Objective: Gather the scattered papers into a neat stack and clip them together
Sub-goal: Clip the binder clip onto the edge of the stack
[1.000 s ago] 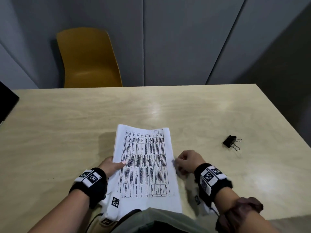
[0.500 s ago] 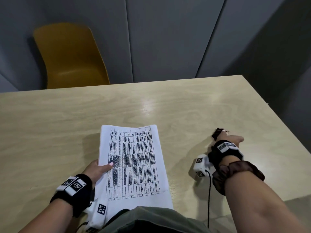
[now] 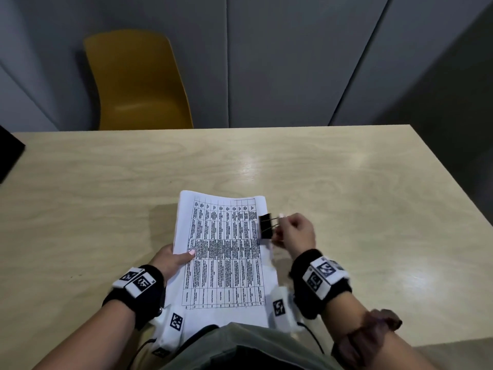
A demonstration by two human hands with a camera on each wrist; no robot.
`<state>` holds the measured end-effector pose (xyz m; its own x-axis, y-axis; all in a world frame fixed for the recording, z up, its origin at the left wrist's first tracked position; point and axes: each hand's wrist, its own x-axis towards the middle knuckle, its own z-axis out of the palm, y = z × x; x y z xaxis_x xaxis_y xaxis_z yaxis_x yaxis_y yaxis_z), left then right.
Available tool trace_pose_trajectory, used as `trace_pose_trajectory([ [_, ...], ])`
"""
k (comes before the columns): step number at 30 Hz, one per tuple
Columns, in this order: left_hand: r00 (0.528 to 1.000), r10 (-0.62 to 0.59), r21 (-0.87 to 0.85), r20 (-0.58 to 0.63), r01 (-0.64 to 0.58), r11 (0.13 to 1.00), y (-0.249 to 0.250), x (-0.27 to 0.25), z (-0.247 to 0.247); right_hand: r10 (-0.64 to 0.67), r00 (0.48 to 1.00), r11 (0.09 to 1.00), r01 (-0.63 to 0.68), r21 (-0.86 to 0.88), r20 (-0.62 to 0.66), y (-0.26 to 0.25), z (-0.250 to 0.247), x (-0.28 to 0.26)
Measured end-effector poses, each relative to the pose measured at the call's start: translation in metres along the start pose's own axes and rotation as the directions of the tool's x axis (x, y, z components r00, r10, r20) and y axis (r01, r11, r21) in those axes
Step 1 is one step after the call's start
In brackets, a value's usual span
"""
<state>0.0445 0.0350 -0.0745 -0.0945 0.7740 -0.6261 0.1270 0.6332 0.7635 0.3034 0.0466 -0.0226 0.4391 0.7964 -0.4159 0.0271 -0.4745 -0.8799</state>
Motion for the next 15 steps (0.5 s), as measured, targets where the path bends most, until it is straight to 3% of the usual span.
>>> trace_pose_trajectory([
  [2,1.000,0.008,0.005,-0.005,-0.008,1.000,0.000,-0.001,0.000,-0.059,0.978,0.992,0.079,-0.098,0.198,-0.001,0.020,-0.015],
  [4,1.000,0.022,0.012,-0.009,-0.022,1.000,0.000,-0.004,0.000,-0.135,0.931,0.909,0.253,-0.330,0.340,-0.001,0.031,-0.024],
  [7,1.000,0.025,0.029,-0.008,-0.025,0.999,0.001,-0.007,-0.001,-0.178,0.895,0.806,0.371,-0.462,0.409,0.001,0.033,-0.026],
  [15,1.000,0.010,0.066,0.012,-0.011,0.998,0.000,-0.008,-0.003,0.013,0.896,0.886,0.196,-0.421,0.444,-0.005,0.025,-0.013],
])
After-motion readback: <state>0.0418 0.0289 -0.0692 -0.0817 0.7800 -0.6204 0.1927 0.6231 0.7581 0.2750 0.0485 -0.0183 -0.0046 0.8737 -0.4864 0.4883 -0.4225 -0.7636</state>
